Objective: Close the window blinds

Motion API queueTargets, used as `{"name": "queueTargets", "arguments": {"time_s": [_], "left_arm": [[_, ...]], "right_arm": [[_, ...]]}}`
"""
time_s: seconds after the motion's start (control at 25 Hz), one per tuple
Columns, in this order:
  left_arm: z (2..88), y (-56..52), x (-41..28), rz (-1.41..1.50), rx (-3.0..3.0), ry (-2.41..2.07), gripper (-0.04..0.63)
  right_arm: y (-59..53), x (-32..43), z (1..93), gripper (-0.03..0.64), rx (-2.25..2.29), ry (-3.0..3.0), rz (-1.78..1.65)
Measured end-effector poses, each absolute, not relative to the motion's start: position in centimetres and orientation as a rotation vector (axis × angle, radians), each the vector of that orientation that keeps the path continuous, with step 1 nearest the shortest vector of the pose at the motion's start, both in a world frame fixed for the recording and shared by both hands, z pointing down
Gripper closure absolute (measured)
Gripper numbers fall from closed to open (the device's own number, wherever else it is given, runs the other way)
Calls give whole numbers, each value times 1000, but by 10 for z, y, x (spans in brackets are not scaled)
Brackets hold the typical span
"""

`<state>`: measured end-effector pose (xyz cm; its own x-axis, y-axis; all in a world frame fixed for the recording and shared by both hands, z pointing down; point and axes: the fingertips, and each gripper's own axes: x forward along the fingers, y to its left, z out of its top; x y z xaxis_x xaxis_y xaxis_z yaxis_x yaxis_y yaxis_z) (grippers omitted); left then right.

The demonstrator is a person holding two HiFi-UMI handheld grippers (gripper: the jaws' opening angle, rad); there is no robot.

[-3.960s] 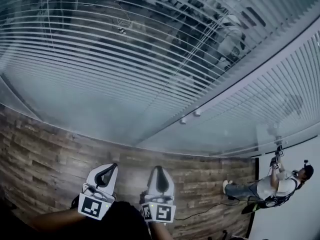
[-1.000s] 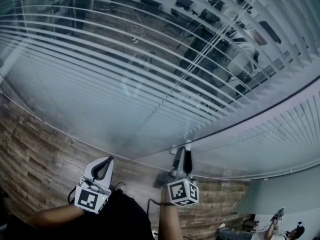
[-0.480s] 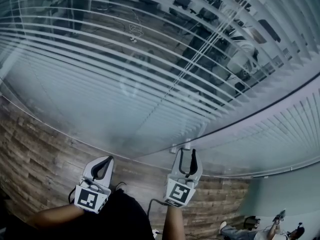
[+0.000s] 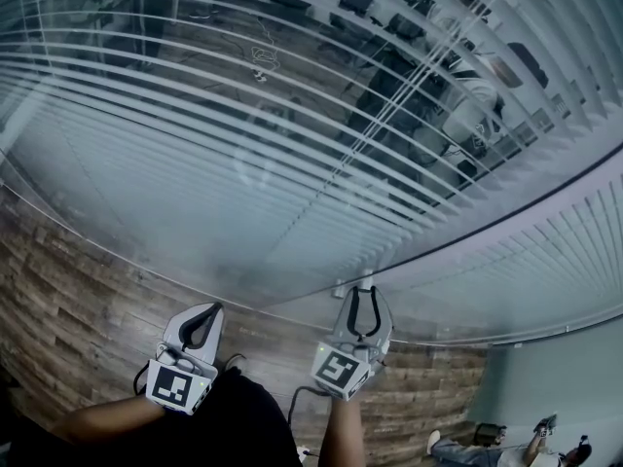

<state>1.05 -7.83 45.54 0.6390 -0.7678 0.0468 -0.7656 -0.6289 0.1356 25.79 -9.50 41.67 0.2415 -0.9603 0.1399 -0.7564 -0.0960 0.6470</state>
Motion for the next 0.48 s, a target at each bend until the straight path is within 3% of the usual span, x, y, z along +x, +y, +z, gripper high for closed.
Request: {"name": "queueTargets", "arguments": {"time_s": [0.48], "left_arm": [[453,-79,5,-4,2712,-1281,594]], "right_arm": [[-92,269,411,491,2465,-2217,465]]}}
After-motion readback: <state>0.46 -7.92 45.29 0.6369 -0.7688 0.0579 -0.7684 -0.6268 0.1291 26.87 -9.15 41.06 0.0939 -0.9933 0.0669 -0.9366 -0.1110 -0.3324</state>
